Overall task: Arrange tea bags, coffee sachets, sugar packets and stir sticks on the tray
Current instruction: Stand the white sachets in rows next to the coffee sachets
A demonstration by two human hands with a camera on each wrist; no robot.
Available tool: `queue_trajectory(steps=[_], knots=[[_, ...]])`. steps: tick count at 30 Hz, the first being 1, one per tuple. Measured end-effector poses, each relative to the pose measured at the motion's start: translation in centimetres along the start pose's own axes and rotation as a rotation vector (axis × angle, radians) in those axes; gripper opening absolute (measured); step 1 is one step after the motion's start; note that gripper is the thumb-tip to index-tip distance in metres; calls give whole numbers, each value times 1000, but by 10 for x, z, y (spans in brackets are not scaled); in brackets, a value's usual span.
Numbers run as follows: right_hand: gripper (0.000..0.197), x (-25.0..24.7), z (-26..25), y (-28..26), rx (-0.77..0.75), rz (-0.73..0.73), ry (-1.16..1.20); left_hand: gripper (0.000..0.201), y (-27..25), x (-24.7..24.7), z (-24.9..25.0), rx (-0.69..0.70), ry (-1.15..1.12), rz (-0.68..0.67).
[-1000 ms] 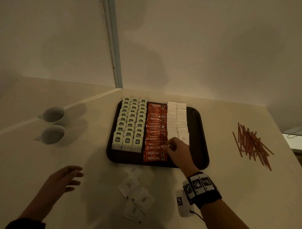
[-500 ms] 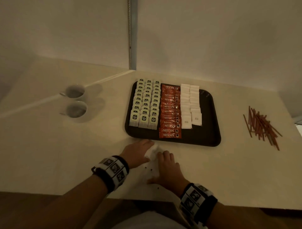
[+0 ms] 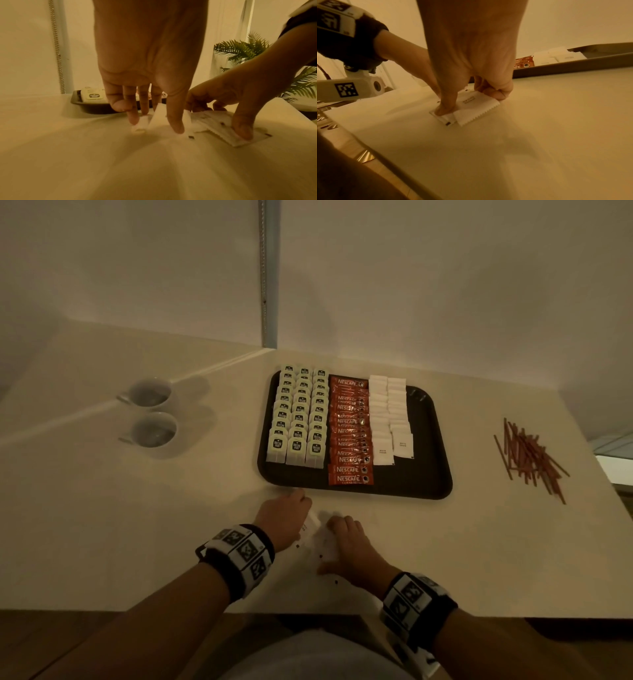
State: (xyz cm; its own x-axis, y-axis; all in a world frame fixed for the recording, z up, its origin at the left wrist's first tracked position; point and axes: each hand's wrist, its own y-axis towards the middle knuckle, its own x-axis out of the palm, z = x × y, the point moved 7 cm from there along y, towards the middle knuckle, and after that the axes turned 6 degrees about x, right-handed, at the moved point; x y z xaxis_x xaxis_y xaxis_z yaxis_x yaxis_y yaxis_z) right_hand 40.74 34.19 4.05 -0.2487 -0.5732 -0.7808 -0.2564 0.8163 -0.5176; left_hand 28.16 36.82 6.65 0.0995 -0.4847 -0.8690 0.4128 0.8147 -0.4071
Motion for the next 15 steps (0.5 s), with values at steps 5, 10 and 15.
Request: queue_trajectory(steps=[5, 10, 15], knots=[[61, 2, -5, 2, -29, -28, -10, 48, 6, -7, 12, 8, 140, -15], [51, 1, -13, 6, -46, -31, 18, 60, 12, 0, 9, -6, 263, -187], [39, -15, -6, 13, -7, -70, 111, 49, 4, 4, -6, -42, 108, -296]])
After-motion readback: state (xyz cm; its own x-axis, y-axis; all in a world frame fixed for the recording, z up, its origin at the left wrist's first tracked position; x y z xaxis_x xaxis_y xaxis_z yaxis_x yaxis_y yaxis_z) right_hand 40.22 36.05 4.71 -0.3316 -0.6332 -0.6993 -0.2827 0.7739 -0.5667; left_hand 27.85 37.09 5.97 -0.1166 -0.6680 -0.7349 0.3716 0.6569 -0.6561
